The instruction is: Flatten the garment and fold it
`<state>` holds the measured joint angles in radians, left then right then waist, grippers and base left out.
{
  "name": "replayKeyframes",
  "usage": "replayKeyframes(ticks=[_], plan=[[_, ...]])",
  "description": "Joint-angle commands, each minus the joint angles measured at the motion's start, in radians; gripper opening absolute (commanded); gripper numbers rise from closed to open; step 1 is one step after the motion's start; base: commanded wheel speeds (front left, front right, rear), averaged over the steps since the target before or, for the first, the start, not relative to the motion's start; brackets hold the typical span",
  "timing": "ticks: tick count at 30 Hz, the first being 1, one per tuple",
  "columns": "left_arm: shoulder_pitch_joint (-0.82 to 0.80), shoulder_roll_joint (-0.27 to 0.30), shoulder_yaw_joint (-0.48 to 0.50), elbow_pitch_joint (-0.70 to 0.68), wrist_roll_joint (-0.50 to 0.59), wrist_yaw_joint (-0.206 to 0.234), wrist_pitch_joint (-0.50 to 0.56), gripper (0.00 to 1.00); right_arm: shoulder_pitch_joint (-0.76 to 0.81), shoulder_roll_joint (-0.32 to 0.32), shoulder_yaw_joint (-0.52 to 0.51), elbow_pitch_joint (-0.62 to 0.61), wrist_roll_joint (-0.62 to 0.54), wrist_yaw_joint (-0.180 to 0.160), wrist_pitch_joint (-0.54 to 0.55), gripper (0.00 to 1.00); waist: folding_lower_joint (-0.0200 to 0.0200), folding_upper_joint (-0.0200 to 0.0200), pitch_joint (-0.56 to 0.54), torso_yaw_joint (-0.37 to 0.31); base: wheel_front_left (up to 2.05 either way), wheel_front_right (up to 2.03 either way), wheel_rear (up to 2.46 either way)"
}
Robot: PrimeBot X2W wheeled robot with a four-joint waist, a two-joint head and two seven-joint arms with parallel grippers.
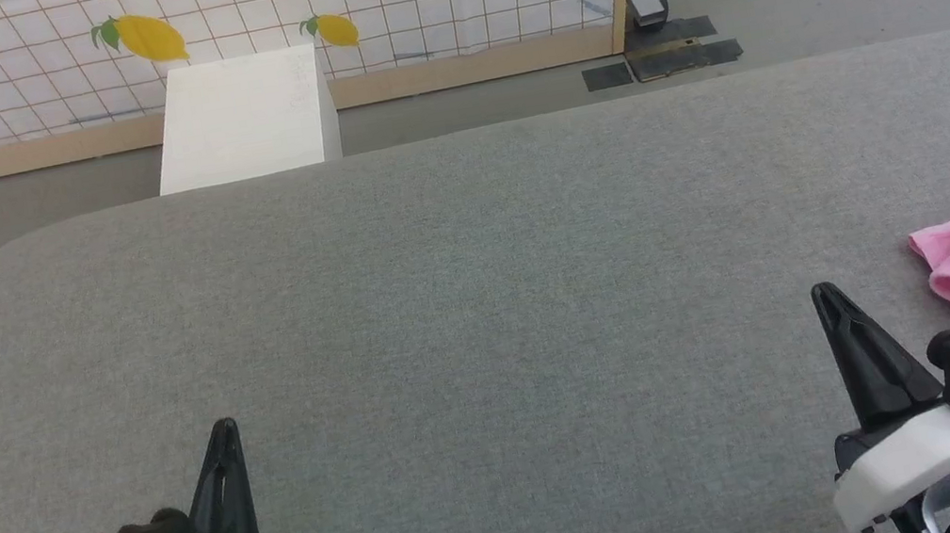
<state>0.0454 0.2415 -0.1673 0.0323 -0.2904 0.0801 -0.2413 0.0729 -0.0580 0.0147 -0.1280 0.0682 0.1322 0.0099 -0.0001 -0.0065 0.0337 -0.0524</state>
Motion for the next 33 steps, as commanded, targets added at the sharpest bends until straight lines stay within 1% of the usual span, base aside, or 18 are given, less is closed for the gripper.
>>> replayKeyframes(ticks=[1, 33], plan=[[-0.002, -0.007, 0.007, -0.001, 0.010, -0.005, 0.004, 0.00, -0.004, 0.001, 0.000, 0.005, -0.004, 0.000, -0.001, 0.00, 0.0001, 0.0004, 0.000, 0.001, 0.00, 0.00, 0.00], [-0.014, -0.057, 0.050, -0.010, 0.085, -0.025, 0.068, 0.00, -0.023, 0.003, -0.004, 0.038, -0.021, 0.000, -0.003, 0.00, 0.0001, 0.0020, -0.009, 0.015, 0.00, 0.00, 0.00]])
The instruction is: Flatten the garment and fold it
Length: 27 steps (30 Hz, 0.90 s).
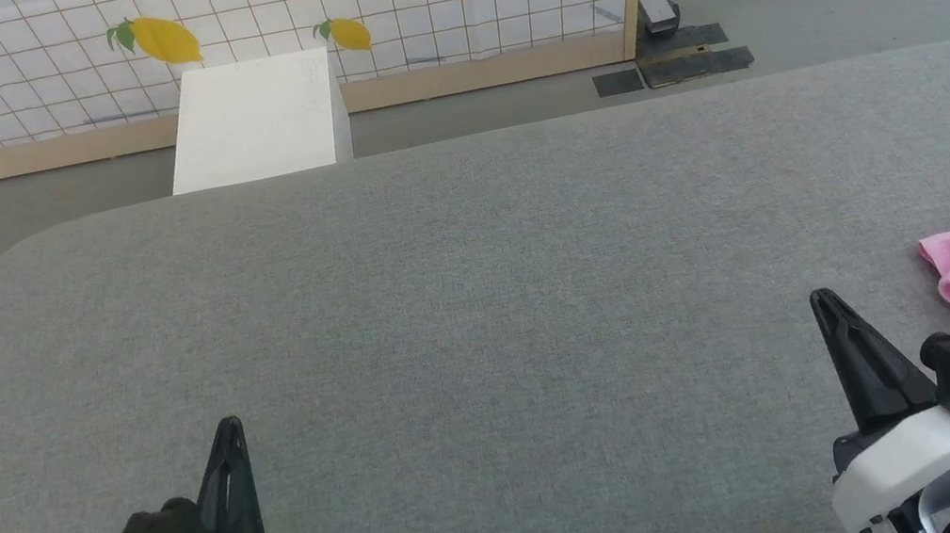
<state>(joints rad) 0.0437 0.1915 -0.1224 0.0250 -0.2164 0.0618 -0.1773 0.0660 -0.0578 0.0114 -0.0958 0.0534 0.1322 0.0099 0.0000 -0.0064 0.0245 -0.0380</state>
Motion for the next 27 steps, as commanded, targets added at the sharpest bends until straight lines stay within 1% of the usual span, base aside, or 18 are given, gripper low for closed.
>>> replayKeyframes(ticks=[1, 27], plan=[[-0.013, -0.008, 0.007, -0.003, 0.013, -0.007, 0.006, 0.00, -0.016, 0.002, -0.001, 0.007, -0.007, 0.000, -0.003, 0.00, 0.0000, 0.0020, 0.000, 0.001, 0.00, 0.00, 0.00], [-0.022, -0.048, 0.041, -0.009, 0.074, -0.024, 0.057, 0.00, -0.031, 0.004, -0.004, 0.033, -0.021, -0.001, -0.005, 0.00, 0.0000, 0.0033, -0.008, 0.012, 0.00, 0.00, 0.00]])
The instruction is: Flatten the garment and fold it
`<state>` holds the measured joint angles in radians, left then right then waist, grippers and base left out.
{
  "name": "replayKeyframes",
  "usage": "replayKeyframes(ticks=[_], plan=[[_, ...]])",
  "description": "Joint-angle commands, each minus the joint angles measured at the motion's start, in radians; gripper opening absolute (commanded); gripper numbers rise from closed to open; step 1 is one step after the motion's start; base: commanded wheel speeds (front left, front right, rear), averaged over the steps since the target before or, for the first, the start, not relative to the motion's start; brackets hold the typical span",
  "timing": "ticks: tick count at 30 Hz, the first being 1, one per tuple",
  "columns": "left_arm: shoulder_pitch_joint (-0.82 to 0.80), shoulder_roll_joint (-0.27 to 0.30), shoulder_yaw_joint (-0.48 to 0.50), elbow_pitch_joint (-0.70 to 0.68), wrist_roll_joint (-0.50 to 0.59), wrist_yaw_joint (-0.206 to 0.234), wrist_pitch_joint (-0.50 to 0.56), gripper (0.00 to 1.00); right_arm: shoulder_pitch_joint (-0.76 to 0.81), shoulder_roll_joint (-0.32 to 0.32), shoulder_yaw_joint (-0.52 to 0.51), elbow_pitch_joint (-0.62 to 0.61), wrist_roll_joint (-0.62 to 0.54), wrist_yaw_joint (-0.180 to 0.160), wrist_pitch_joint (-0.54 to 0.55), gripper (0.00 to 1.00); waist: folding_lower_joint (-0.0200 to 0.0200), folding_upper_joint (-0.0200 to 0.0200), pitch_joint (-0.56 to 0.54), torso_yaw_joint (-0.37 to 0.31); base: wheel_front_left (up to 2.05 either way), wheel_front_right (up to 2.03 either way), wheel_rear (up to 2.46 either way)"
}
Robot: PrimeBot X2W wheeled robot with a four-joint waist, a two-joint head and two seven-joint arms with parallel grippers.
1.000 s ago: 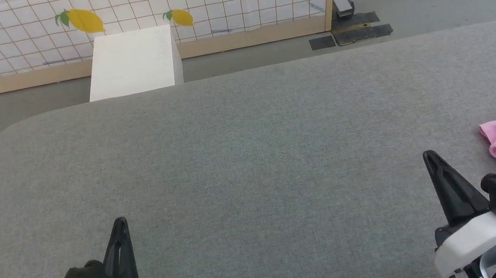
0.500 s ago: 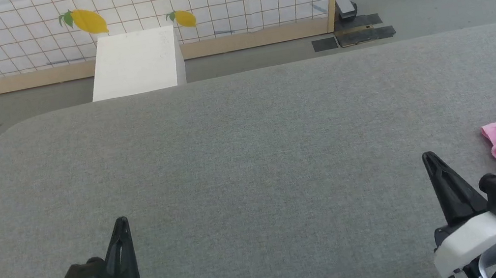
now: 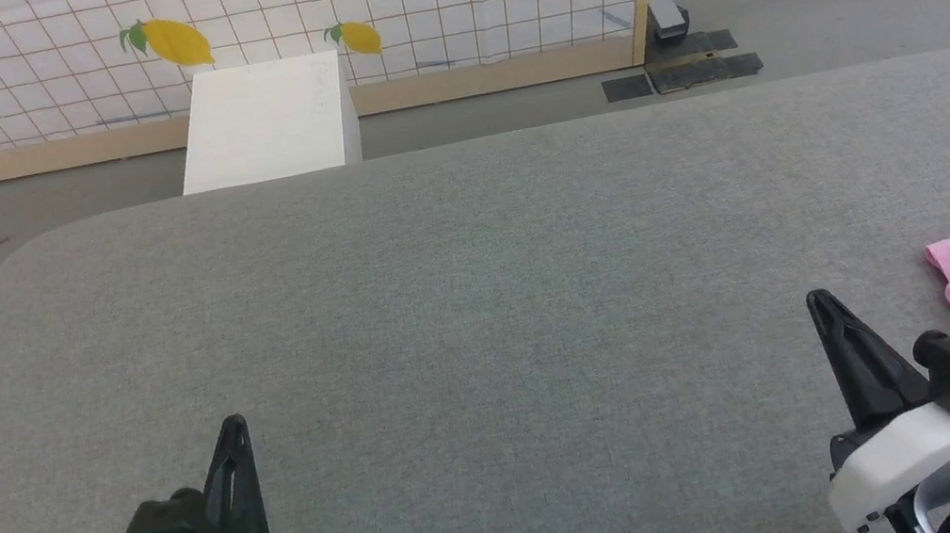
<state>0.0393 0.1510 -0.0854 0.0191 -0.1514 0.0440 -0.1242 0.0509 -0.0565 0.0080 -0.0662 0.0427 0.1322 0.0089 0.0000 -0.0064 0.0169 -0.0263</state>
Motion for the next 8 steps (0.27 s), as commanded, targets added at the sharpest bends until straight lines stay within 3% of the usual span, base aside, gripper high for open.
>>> replayKeyframes(ticks=[1, 8], plan=[[-0.018, -0.009, 0.006, -0.004, 0.012, -0.006, 0.006, 0.00, -0.017, 0.003, -0.001, 0.005, -0.011, -0.001, -0.004, 0.00, 0.0000, 0.0034, 0.000, 0.001, 0.00, 0.00, 0.00], [-0.020, -0.020, 0.015, -0.006, 0.029, -0.011, 0.020, 0.00, -0.021, 0.003, -0.002, 0.012, -0.015, -0.001, -0.005, 0.00, 0.0000, 0.0037, -0.002, 0.004, 0.00, 0.00, 0.00]])
